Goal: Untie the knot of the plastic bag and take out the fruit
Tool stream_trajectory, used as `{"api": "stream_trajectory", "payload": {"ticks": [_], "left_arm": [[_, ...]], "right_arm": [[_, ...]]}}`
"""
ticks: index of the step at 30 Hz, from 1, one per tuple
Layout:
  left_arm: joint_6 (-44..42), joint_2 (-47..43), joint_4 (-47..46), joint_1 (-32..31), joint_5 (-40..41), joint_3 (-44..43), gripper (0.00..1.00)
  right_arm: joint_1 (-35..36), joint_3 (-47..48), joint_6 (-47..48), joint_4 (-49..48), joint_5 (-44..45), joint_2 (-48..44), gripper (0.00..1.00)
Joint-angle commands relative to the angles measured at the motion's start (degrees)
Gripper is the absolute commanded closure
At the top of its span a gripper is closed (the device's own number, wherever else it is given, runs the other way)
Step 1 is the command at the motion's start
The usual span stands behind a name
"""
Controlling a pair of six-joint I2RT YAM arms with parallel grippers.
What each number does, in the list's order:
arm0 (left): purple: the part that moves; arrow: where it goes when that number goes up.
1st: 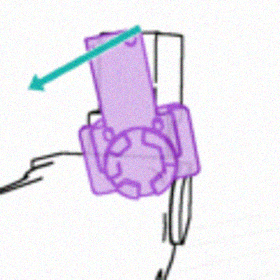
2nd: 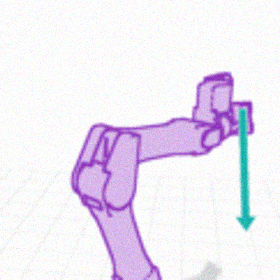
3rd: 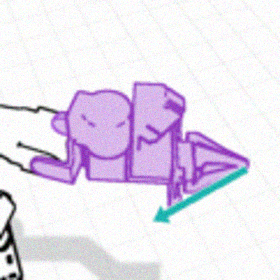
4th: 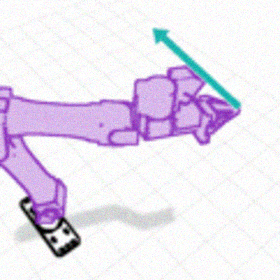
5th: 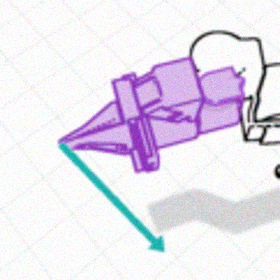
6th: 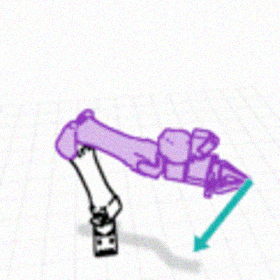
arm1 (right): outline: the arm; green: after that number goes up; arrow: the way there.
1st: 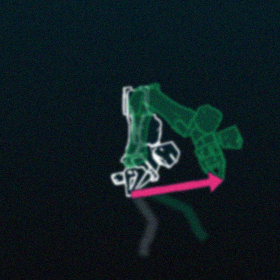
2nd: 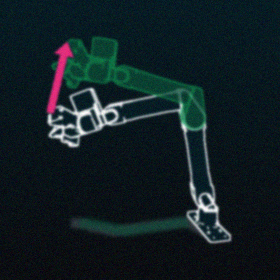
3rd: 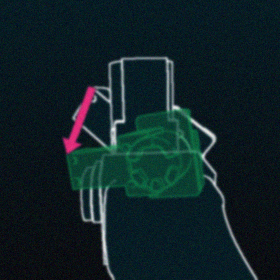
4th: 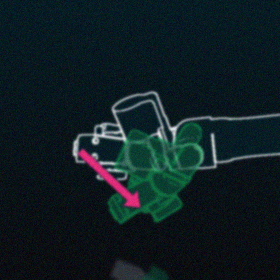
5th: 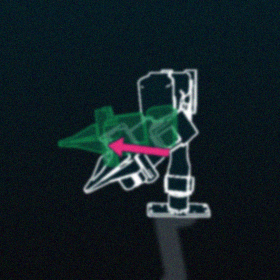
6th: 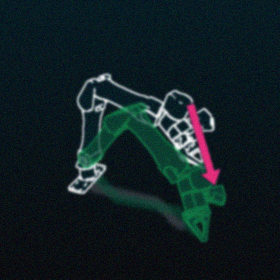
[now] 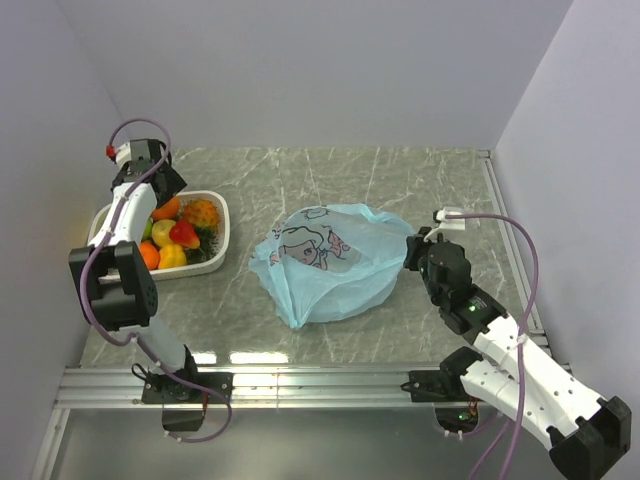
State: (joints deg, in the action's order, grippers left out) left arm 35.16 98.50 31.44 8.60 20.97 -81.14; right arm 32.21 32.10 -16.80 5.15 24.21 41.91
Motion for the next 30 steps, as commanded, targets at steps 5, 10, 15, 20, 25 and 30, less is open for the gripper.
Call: {"api": "stream_trajectory", "payload": {"ticks": [5, 10, 15, 20, 25, 30], "left_arm": [[1.14, -11.03, 1.6, -1.13, -4.01, -4.64, 0.01], [1.58, -16.75, 3.01, -8.59, -3.57, -4.29, 0.01], [2.02, -22.29, 3.54, -26.82, -4.36, -2.71, 0.05], [5.97, -23.7, 2.13, -43.38, -9.02, 0.45, 0.19], [5.71, -18.63, 1.79, -56.84, -10.24, 1.08, 0.4], [4.31, -12.2, 0.82, -60.98, -8.84, 0.99, 0.46]], "right_arm": [[-0.3, 0.42, 0.28, -1.98, 0.84, -2.01, 1.0], [-0.39, 0.42, -0.69, -2.33, 1.98, -3.5, 1.0], [-0.39, -0.72, -1.48, -5.06, 1.99, -4.47, 1.0], [-0.48, -2.38, -3.76, -7.78, 0.32, -3.59, 1.0], [-0.3, -5.64, -4.91, -9.72, 1.02, -4.99, 1.0], [-0.3, -7.48, -5.17, -10.86, 0.58, -5.7, 1.0]]}}
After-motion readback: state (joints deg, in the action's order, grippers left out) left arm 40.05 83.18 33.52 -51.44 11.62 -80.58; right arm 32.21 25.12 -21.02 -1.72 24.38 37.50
